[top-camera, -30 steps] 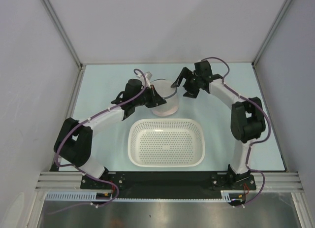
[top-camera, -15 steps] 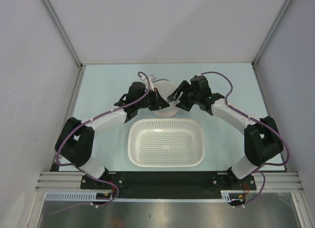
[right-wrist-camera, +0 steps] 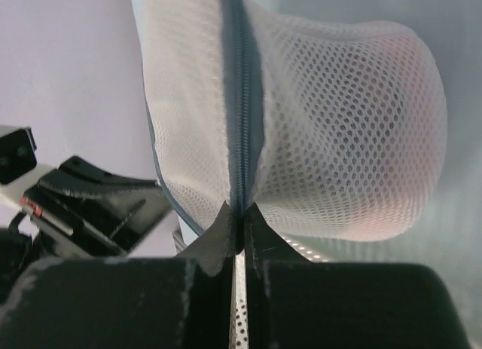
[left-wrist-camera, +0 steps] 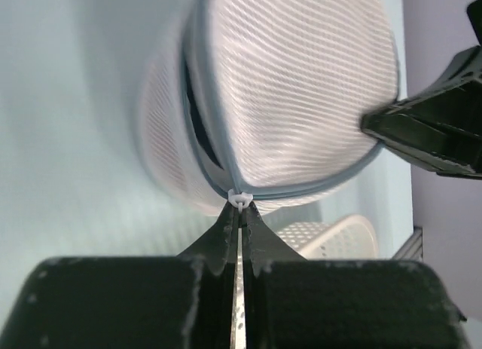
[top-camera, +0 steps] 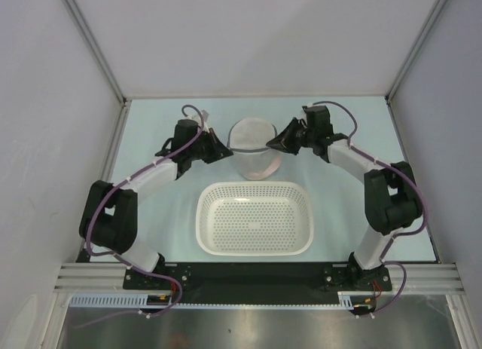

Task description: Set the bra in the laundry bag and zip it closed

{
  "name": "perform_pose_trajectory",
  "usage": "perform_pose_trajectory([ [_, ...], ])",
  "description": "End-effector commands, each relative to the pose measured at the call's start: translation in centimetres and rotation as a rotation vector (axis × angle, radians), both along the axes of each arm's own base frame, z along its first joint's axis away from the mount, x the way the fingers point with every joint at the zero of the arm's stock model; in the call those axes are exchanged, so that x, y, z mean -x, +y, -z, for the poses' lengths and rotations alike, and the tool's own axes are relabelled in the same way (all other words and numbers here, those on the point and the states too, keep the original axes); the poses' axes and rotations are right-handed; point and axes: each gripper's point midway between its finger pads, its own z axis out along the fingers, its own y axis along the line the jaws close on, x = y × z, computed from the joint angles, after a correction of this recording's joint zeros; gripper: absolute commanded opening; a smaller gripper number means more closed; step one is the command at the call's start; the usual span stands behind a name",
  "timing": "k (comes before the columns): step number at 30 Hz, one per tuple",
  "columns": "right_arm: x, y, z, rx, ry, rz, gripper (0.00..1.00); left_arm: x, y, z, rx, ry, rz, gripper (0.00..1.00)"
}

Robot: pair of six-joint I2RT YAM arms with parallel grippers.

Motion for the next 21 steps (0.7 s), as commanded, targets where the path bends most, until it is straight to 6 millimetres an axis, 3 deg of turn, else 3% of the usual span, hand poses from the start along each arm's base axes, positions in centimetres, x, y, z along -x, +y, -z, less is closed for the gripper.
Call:
perform_pose_trajectory([
  [1,-2.1,0.9,-2.5,-0.016,-0.169,-0.207,0.00,-1.0,1.9,-2.7,-0.010,-0.065,-0.027,0.00],
  [6,-5.2,2.6,-3.0,-0.061,-0.178,-0.219,0.02,0.8,-2.8,-4.9,0.056,-0.128,0.118,0.00],
  [8,-6.0,3.1,-3.3,-0.063,-0.173,-0.201,0.20,1.6,-4.3,-5.3,0.086,-0.130,0.150,0.00],
  [9,-6.6,3.3,-3.8,-0.053,-0.181,-0.195,0.41,1.7,-4.6,-5.1,0.089,-0.124,0.151,0.00],
  [11,-6.5,2.0,-2.4,0.060,-0.103,-0.137,0.58,1.7,-5.2,-5.4,0.111,-0.123,0.150,0.00],
  [12,-6.2,1.5,-3.1,0.094,-0.103,-0.117,0.74,1.7,-5.3,-5.4,0.118,-0.118,0.153,0.00],
  [13,-5.8,0.2,-2.2,0.165,-0.062,-0.058,0.80,1.5,-5.4,-5.5,0.126,-0.119,0.150,0.00],
  [15,-4.5,-0.6,-2.4,0.226,-0.073,-0.016,0.94,1.5,-5.7,-5.6,0.139,-0.115,0.155,0.00],
  [16,-3.6,-2.0,-2.4,0.281,-0.069,0.043,1.00,1.4,-5.8,-5.6,0.143,-0.112,0.154,0.00],
  [18,-2.1,-2.5,-2.5,0.300,-0.064,0.082,1.00,1.5,-6.1,-5.8,0.147,-0.115,0.163,0.00],
  [19,-1.6,-2.6,-3.8,0.281,-0.092,0.104,1.00,1.5,-6.2,-5.8,0.147,-0.114,0.164,0.00],
  [20,-0.4,-2.7,-2.3,0.282,-0.058,0.101,1.00,1.7,-6.3,-5.9,0.149,-0.115,0.170,0.00],
  [21,0.4,-1.6,-2.5,0.242,-0.050,0.101,0.98,1.8,-6.4,-5.8,0.149,-0.115,0.173,0.00],
])
